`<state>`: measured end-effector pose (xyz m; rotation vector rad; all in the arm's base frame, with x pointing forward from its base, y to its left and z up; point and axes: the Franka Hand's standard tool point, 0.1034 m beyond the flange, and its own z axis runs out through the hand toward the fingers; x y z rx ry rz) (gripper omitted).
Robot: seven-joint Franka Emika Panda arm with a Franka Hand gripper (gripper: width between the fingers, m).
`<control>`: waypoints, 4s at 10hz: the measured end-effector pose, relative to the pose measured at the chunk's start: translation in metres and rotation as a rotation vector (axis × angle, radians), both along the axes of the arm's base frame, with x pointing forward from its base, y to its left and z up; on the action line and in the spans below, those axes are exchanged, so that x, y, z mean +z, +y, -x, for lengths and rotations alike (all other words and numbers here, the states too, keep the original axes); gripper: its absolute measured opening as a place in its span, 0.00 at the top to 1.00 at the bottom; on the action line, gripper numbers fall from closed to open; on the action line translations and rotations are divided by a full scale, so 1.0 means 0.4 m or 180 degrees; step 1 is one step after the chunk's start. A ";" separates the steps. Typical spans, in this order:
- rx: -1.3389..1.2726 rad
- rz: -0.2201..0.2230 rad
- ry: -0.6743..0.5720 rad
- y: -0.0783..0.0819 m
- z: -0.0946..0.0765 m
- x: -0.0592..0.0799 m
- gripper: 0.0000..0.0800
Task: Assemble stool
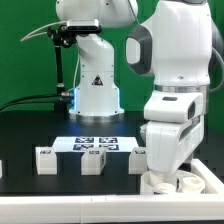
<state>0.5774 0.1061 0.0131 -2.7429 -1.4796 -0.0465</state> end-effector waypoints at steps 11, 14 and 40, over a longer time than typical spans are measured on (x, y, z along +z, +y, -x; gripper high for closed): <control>-0.1417 0.0133 0.0157 -0.105 0.011 0.161 0.19; -0.2421 -0.0019 0.0203 -0.092 0.001 0.174 0.19; -0.3507 0.1019 0.3063 -0.117 0.173 0.008 0.19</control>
Offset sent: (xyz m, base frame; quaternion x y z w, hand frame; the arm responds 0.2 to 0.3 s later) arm 0.0118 -0.0298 0.0925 0.0184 -0.0147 0.1109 0.9935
